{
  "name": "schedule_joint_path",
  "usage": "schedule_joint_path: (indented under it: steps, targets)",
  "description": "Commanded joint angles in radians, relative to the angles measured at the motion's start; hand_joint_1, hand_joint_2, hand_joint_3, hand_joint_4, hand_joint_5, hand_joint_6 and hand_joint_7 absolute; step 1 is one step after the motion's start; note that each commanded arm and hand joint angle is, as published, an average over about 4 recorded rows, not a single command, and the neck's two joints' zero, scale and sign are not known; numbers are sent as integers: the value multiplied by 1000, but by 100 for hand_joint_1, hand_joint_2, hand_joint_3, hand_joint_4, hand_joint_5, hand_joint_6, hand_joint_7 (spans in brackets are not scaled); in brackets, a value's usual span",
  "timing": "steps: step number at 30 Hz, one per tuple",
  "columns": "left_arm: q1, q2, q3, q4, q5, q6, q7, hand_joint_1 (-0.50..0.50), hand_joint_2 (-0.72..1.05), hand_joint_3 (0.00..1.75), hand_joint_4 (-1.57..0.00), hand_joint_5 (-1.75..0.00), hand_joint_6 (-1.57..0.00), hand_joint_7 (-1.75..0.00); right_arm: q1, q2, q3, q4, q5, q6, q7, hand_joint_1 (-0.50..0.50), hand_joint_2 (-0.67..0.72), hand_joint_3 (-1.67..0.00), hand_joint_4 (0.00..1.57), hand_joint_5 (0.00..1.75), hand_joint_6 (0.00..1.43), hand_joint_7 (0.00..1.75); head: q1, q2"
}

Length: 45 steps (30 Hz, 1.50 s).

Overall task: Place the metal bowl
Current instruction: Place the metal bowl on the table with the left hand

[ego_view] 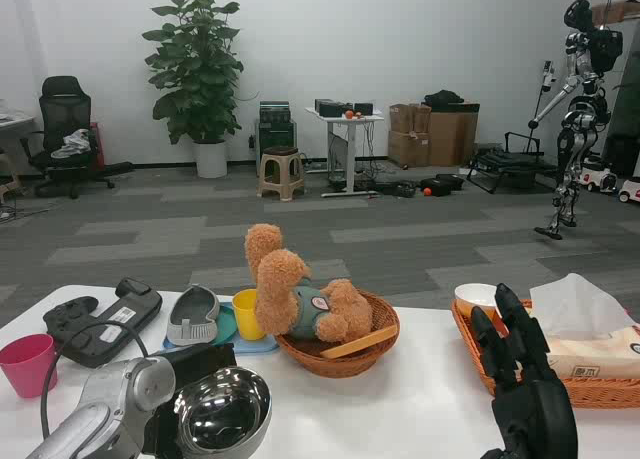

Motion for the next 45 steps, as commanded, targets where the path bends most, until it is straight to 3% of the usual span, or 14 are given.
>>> schedule_joint_path:
  steps: [1, 3, 19, 22, 32, 39, 45]
  targets:
    - [-13, -10, 37, 27, -23, -5, 2, -50, 105, 113, -153, -175, -52, -168, -54, -16, 24, 61, 17, -2, -1, 8, 72, 0, 0, 19, 0, 21, 29, -59]
    - [-14, -10, 36, 31, -18, -6, 3, -50, 105, 113, -153, -175, -52, -168, -54, -15, 24, 62, 17, -3, -1, 8, 72, 0, 0, 19, 0, 21, 16, -35]
    - [-31, -25, 29, 141, 48, -41, 41, -50, 105, 113, -153, -175, -47, -168, -56, -15, 35, 69, 20, -3, -2, 8, 72, 0, 0, 19, 0, 21, 29, -53]
    - [-52, -38, 24, 206, 58, -62, 85, -50, 105, 113, -153, -175, -48, -168, -59, -16, 43, 73, 22, -3, -3, 8, 72, 0, 0, 19, 0, 21, 35, -59]
    - [-125, -125, 49, 456, 79, -97, 383, -50, 105, 113, -153, -175, -50, -168, -60, -18, 71, 69, 28, -4, -3, 8, 72, 0, 0, 19, 0, 19, 63, -99]
    - [-200, -169, 91, 655, 81, -151, 494, -50, 105, 113, -153, -175, -52, -168, -60, -19, 95, 60, 31, -5, -2, 8, 72, 0, 0, 19, 0, 17, 107, -121]
    - [-216, -199, 145, 749, 98, -178, 546, -50, 105, 113, -153, -175, -52, -168, -59, -19, 110, 51, 35, -8, -3, 8, 72, 0, 0, 19, 0, 19, 126, -130]
